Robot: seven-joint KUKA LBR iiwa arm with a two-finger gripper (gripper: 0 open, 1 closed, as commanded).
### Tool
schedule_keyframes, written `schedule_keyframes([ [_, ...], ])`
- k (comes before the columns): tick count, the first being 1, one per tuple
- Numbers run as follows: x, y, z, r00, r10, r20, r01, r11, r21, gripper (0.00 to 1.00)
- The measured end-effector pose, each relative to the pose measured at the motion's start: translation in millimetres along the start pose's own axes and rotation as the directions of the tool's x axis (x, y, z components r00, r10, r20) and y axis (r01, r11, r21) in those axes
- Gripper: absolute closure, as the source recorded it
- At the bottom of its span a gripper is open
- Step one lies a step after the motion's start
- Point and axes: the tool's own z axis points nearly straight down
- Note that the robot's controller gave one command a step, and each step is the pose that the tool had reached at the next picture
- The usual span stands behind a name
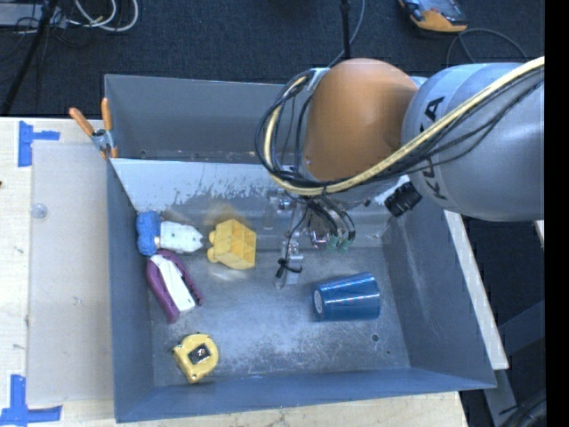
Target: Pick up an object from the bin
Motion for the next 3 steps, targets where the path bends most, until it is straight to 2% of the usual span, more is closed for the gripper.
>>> schedule_keyframes([
  [1, -1.1, -0.6, -4.9, 1.0, 0.002, 0.007, -0.002, 1.0, -0.001, 0.0],
  [2, -8.3, -12.1, 37.4, 0.998, 0.054, 0.01, -0.054, 0.999, -0.002, 0.0],
  [3, -4.3, -55.9, 70.6, 0.999, 0.055, 0.0, -0.055, 0.999, -0.001, 0.0],
])
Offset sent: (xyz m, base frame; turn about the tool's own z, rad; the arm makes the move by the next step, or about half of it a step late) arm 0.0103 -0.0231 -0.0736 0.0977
